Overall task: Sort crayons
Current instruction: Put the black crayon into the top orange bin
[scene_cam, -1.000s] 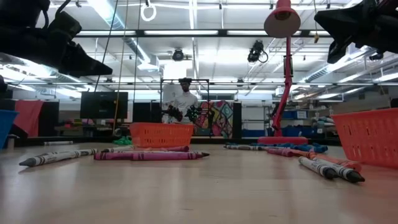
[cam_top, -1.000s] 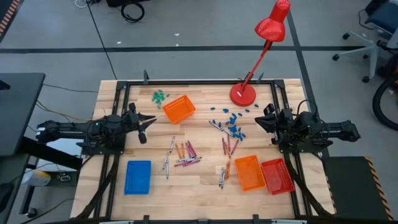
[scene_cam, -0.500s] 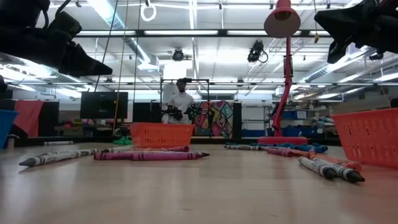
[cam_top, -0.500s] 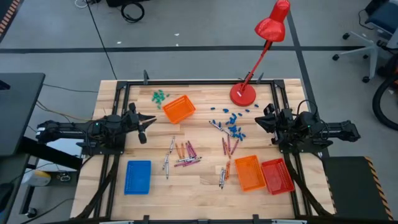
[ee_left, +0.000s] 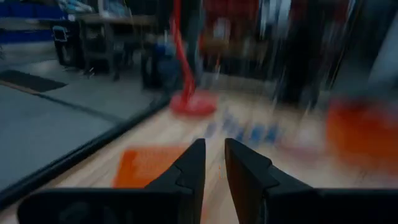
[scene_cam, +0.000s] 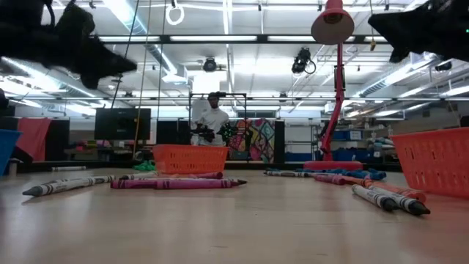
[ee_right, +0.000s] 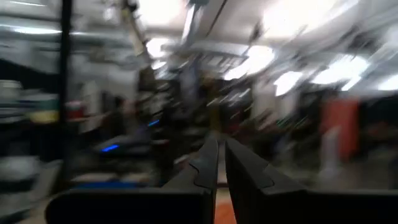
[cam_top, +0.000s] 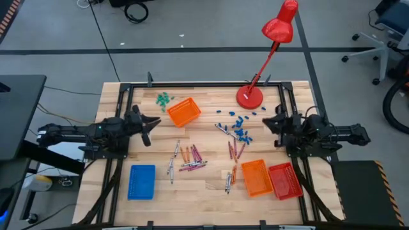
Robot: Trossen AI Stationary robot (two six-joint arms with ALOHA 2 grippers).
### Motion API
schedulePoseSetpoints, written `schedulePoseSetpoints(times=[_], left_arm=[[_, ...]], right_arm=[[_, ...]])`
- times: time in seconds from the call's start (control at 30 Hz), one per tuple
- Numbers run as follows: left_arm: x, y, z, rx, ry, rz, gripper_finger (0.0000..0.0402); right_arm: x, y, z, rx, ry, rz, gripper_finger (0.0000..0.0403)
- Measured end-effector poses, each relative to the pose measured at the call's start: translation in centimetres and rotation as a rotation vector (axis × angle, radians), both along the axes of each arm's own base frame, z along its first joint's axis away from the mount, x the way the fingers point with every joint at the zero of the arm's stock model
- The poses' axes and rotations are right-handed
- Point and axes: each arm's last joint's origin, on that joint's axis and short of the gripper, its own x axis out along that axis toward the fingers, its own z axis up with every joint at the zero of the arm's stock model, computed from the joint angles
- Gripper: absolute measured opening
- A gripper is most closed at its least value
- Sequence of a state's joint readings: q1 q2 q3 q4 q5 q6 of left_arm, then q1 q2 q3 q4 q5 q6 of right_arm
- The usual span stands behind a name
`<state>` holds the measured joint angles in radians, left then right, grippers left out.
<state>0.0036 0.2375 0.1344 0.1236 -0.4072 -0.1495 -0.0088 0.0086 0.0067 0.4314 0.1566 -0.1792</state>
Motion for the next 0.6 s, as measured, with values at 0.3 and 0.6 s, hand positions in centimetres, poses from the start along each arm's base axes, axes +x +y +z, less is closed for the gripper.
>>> schedulePoseSetpoints(times=[0.3, 0.6], left_arm=[[-0.7, 0.1, 3.6, -0.120, -0.440, 0.012, 0.0073], [-1.2, 0.1, 4.5, -0.172, -0.577, -0.006, 0.0073]], right_arm=[[-1.8, -1.1, 2.2, 0.014, -0.246, -0.363, 0.0037], [-2.6, -2.5, 1.4, 0.521, -0.351, -0.731, 0.0037]])
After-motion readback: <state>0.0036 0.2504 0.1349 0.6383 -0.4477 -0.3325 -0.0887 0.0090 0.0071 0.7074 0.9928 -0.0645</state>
